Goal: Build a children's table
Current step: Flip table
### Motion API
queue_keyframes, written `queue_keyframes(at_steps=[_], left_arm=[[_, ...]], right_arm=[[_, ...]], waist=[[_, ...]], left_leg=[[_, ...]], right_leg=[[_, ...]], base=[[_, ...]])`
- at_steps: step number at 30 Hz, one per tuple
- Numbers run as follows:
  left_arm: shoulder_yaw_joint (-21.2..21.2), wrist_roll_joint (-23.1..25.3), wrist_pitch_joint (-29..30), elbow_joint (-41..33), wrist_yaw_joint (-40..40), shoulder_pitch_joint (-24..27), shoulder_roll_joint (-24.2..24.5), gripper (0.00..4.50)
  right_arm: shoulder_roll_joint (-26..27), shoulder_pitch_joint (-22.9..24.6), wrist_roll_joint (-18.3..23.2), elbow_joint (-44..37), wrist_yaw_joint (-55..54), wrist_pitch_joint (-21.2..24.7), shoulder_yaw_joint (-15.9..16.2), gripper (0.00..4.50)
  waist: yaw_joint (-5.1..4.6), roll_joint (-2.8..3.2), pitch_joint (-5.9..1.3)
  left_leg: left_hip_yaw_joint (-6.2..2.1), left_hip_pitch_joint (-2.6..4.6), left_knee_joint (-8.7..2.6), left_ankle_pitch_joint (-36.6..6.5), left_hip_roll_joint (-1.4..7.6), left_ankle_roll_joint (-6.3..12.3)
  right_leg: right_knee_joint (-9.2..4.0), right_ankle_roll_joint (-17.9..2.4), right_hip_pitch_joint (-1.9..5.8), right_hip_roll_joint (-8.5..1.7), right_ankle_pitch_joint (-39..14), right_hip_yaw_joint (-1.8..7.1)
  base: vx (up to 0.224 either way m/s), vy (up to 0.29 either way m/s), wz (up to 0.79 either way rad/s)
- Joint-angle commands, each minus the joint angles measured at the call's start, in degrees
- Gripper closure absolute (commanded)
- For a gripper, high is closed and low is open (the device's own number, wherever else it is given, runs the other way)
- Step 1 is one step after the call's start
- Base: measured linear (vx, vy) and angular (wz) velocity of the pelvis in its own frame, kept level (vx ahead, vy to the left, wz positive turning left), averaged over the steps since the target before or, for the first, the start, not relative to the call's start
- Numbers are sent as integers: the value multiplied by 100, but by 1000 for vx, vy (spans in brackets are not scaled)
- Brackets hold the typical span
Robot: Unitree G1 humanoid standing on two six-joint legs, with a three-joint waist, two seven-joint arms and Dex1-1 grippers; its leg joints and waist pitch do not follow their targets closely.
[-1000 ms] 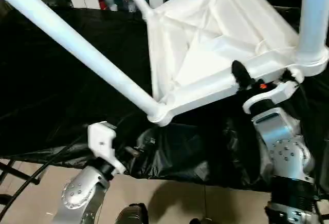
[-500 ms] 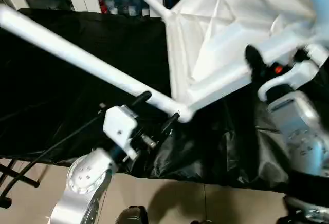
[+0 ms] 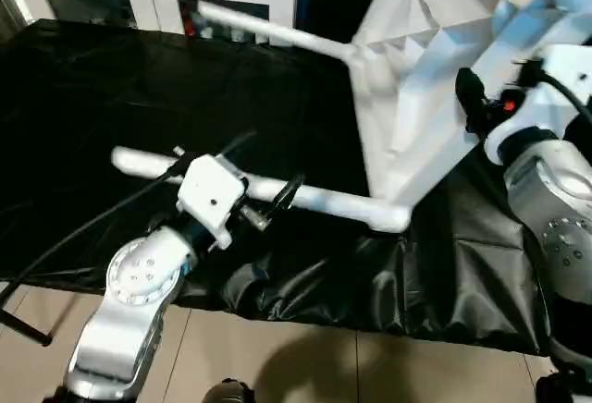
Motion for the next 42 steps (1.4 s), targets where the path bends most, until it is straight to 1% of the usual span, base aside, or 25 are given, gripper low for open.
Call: queue_keyframes(at_steps=[1,4,5,6,7,10,11,12,13,14,15,16,17,18,20,21,22,28,29,33,34,35,37,38,42], left_arm=[[-121,172,72,-77,-118,-260,131,0],[-186,403,-51,69,-216,-605,326,0],[-201,517,-168,191,-261,-821,422,0],[-205,544,-196,217,-271,-870,445,0],[-216,606,-254,264,-293,-978,493,0],[-269,731,-454,351,-299,-1347,513,0],[-287,752,-536,351,-328,-1423,520,0],[-287,752,-536,351,-328,-1423,520,0],[-305,746,-518,306,-335,-1505,518,0],[-304,729,-496,248,-323,-1564,506,0],[-296,745,-593,195,-297,-1629,506,0],[-297,787,-648,174,-273,-1655,517,0],[-276,1048,-946,217,-73,-1754,545,0],[-261,1138,-1042,249,12,-1788,543,0],[-189,1476,-1326,359,343,-1912,552,0],[-157,1858,-1619,419,583,-2007,690,0],[-143,1915,-1684,435,618,-2029,716,0],[-86,2268,-1994,502,801,-2201,891,0],[-75,2406,-2062,543,912,-2236,913,0],[-3,2867,-2186,679,1403,-2295,912,0],[26,3152,-2294,739,1651,-2387,977,0],[57,3390,-2384,801,1832,-2481,1051,0],[124,3699,-2468,923,2052,-2607,1176,0],[147,3794,-2474,969,2109,-2635,1221,0],[217,4051,-2501,1127,2323,-2651,1339,0]], right_arm=[[-28,91,-379,521,-85,380,347,241],[3,-177,-619,813,-11,324,705,241],[62,-299,-713,1000,57,243,827,241],[80,-325,-734,1045,65,221,848,209],[126,-379,-777,1153,82,158,893,189],[231,-475,-848,1430,301,-57,989,175],[248,-477,-861,1449,356,-97,1011,168],[248,-477,-861,1449,356,-97,1011,156],[270,-470,-906,1460,406,-191,1046,136],[282,-452,-935,1463,481,-314,1083,136],[286,-394,-1005,1458,540,-490,1127,132],[287,-360,-1040,1453,546,-567,1139,132],[325,-199,-1071,1421,560,-734,1087,132],[347,-145,-1059,1409,574,-770,1054,132],[392,58,-1057,1383,617,-901,992,132],[424,202,-1056,1382,694,-1037,1007,132],[433,228,-1064,1388,705,-1068,1014,132],[498,290,-1223,1608,862,-1465,1092,132],[548,277,-1211,1705,885,-1576,1053,149],[654,200,-1248,2035,966,-1904,1008,180],[676,171,-1280,2113,986,-1959,1006,180],[691,151,-1312,2174,997,-1994,1005,203],[712,141,-1365,2247,1011,-2043,1008,207],[727,144,-1390,2271,1025,-2069,1002,212],[759,155,-1430,2350,1069,-2167,982,235]], waist=[[-57,60,-259],[-86,32,-289],[-96,45,-295],[-111,42,-287],[-110,47,-293],[-124,32,-318],[-121,27,-357],[-113,19,-377],[-101,7,-449],[-109,6,-475],[-109,-1,-504],[-98,6,-500],[-84,13,-486],[-91,8,-491],[-96,14,-459],[-95,14,-462],[-90,48,-451],[-111,70,-405],[-114,86,-409],[-116,89,-412],[-115,81,-418],[-118,90,-421],[-114,73,-424],[-116,89,-426],[-117,89,-445]], left_leg=[[-274,266,-523,-2484,447,-791],[-308,246,-530,-2552,425,-836],[-311,246,-531,-2505,432,-854],[-302,256,-527,-2573,424,-870],[-305,265,-523,-2599,428,-880],[-295,263,-519,-2487,445,-858],[-282,249,-503,-2313,446,-830],[-280,221,-502,-2093,453,-791],[-251,179,-452,-1448,446,-662],[-243,147,-409,-1088,436,-590],[-214,95,-351,-480,402,-410],[-204,76,-331,-318,397,-314],[-182,55,-312,-230,396,-101],[-184,54,-303,-231,399,-67],[-185,57,-318,-421,425,7],[-196,79,-329,-525,440,-26],[-203,76,-332,-596,444,-23],[-215,112,-388,-1122,468,-317],[-214,115,-389,-1248,466,-353],[-221,107,-392,-1345,461,-383],[-220,104,-391,-1335,463,-382],[-234,101,-388,-1306,460,-355],[-232,100,-385,-1298,459,-341],[-235,95,-380,-1278,454,-342],[-220,85,-352,-1081,442,-266]], right_leg=[[-563,-429,-49,-551,-1892,365],[-545,-394,-26,-553,-2021,355],[-533,-421,-30,-550,-1897,357],[-543,-440,-59,-543,-1890,365],[-533,-463,-57,-559,-1882,368],[-510,-570,-43,-552,-1610,373],[-476,-690,-16,-550,-1194,371],[-442,-721,18,-541,-898,365],[-350,-789,82,-530,-82,350],[-293,-846,109,-524,386,349],[-224,-922,138,-492,1147,333],[-210,-940,132,-495,1393,333],[-217,-993,130,-496,1596,334],[-202,-1010,142,-495,1614,332],[-243,-1022,131,-494,1358,329],[-245,-1060,133,-505,1119,322],[-267,-1047,118,-494,997,319],[-304,-1071,64,-508,164,324],[-321,-1051,50,-515,46,333],[-332,-1060,45,-514,-43,332],[-326,-1057,46,-513,-21,330],[-317,-1041,53,-508,7,324],[-321,-1037,46,-511,0,324],[-314,-1041,45,-511,13,322],[-289,-1113,49,-520,268,324]], base=[[0,0,0],[0,0,0],[0,0,0],[0,0,0],[0,0,0],[0,0,0],[0,0,0],[0,0,0],[0,0,0],[0,0,0],[0,0,0],[0,0,0],[0,0,0],[0,0,0],[0,0,0],[0,0,0],[0,0,0],[0,0,0],[0,0,0],[0,0,0],[0,0,0],[0,0,0],[0,0,0],[0,0,0],[0,0,0]])
